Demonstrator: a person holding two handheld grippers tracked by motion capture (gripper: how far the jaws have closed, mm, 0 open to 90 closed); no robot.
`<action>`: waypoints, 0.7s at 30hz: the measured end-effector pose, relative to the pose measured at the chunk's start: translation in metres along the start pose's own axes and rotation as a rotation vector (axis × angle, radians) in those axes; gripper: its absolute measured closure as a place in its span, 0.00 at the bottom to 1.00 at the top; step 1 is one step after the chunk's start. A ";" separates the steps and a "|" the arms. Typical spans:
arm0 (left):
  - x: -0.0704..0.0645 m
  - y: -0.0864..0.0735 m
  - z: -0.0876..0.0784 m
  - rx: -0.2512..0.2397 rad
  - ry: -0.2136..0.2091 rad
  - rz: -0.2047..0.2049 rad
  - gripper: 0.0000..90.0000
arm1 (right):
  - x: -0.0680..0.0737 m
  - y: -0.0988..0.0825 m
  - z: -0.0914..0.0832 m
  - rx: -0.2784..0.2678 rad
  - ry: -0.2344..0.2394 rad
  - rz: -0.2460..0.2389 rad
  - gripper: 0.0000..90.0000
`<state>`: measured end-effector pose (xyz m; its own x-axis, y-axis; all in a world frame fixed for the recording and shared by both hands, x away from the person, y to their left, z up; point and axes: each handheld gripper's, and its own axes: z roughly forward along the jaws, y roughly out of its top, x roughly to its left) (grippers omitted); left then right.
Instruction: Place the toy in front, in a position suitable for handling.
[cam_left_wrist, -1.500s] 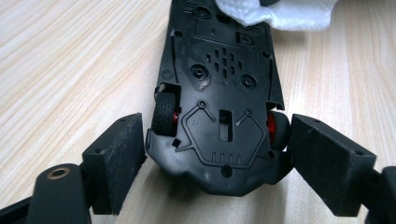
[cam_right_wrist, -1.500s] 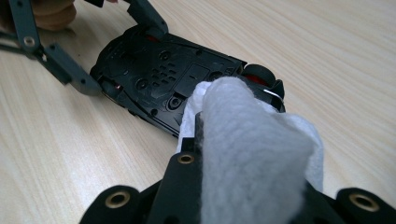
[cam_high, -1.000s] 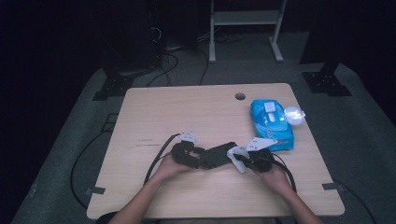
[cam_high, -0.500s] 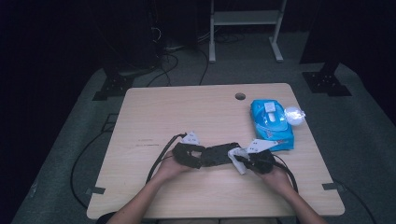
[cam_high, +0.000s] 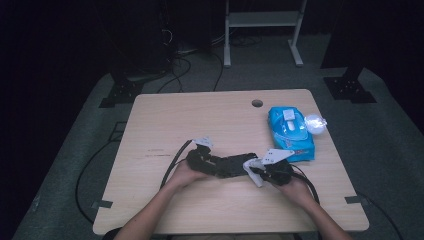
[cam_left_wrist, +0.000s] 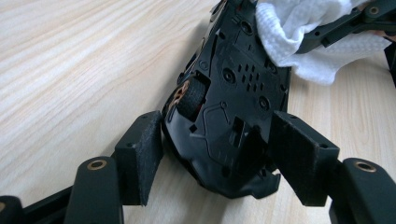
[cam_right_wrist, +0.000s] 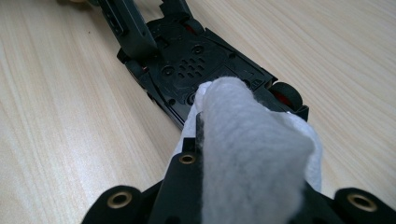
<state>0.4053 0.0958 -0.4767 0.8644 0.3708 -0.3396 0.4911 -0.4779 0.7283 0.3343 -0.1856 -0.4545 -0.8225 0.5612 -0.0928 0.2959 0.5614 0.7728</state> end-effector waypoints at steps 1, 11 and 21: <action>0.000 0.000 0.000 0.002 0.001 -0.001 0.39 | 0.000 -0.002 0.000 -0.013 -0.001 0.007 0.94; -0.011 -0.003 -0.002 -0.025 0.079 0.044 0.39 | -0.003 -0.005 0.000 -0.039 0.016 0.061 0.94; -0.012 -0.004 -0.001 -0.043 0.083 0.051 0.40 | -0.015 0.006 -0.012 -0.013 0.047 0.165 0.93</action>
<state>0.3932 0.0944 -0.4749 0.8754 0.4125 -0.2522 0.4402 -0.4640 0.7687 0.3425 -0.1980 -0.4416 -0.7850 0.6160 0.0658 0.4233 0.4558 0.7830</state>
